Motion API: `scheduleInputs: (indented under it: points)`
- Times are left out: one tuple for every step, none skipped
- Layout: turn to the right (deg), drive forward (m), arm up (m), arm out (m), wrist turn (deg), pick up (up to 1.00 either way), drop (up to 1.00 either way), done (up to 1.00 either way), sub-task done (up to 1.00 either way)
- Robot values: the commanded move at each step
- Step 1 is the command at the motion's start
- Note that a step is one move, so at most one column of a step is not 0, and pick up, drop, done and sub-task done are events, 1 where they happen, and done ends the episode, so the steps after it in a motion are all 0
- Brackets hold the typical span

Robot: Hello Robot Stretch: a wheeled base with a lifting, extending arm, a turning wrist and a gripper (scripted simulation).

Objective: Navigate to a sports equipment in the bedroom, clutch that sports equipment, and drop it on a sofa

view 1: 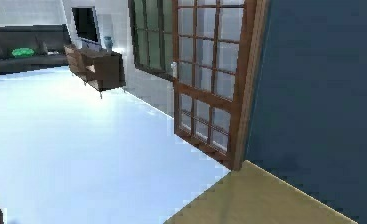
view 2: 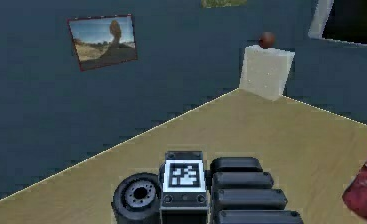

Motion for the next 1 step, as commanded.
scheduleInputs:
  points:
    - [-27.0,0.00,0.00,0.00,0.0,0.00,0.00,0.00,0.00]
